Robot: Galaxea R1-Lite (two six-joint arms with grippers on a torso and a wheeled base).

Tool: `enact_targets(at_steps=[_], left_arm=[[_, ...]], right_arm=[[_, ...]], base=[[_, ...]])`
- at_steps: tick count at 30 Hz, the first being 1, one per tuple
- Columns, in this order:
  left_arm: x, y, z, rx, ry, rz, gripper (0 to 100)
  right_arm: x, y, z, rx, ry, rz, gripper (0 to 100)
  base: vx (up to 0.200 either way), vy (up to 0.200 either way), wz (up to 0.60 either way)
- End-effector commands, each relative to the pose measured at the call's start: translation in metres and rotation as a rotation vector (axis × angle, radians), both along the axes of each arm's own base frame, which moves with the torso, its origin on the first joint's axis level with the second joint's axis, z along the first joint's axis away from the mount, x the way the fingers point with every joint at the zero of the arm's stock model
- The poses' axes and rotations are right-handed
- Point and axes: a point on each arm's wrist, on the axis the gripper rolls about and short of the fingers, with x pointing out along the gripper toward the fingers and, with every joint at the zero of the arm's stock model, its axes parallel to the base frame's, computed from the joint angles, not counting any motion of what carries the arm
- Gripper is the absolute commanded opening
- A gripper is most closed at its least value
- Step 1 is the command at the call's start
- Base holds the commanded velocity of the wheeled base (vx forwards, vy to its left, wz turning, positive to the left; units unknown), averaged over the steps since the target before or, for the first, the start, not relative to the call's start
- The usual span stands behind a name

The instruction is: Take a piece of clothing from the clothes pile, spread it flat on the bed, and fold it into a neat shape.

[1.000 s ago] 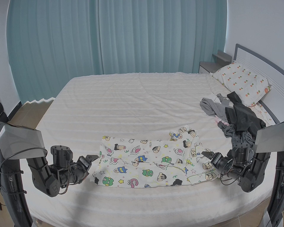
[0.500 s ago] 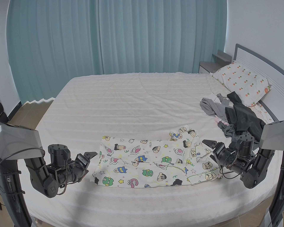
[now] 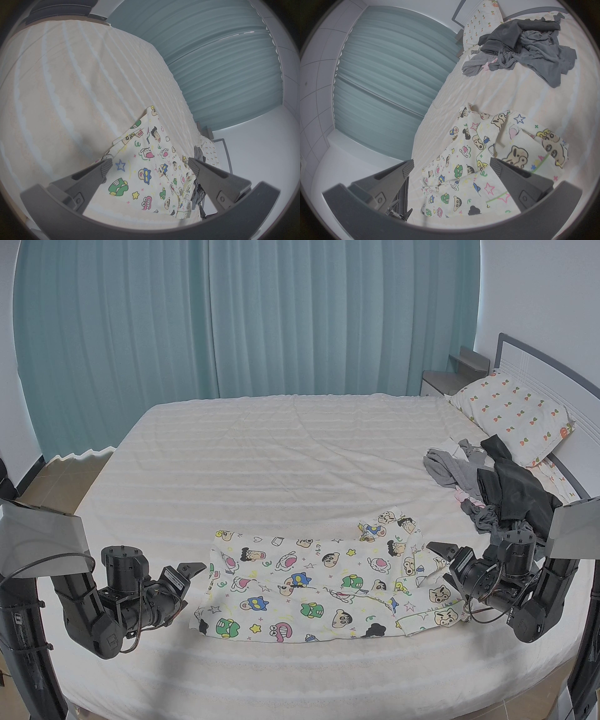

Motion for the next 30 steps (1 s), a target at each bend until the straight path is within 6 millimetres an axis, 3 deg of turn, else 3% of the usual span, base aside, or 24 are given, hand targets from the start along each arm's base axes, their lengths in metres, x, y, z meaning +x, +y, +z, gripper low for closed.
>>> enact_targets(at_steps=[1,12,15,20,30], left_arm=[[0.000,-0.001,-0.002,0.002,0.004,-0.002,100],[0.004,0.000,-0.010,0.070,-0.053,-0.063,100],[0.006,0.003,-0.026,0.276,-0.113,-0.283,100],[0.020,0.001,-0.032,0.430,-0.130,-0.435,100],[0.043,-0.007,-0.043,0.476,-0.089,-0.591,100]], right_arm=[[0.000,0.000,-0.001,-0.001,0.004,0.000,100],[0.000,0.000,-0.005,-0.005,0.017,-0.001,100],[0.000,0.000,-0.009,-0.021,0.024,0.005,100],[-0.002,-0.001,-0.011,-0.044,0.026,0.014,100],[-0.007,0.000,-0.010,-0.040,0.000,0.022,100]], base=[[0.000,0.000,0.00],[0.000,0.000,0.00],[0.000,0.000,0.00],[0.000,0.000,0.00],[0.000,0.000,0.00]])
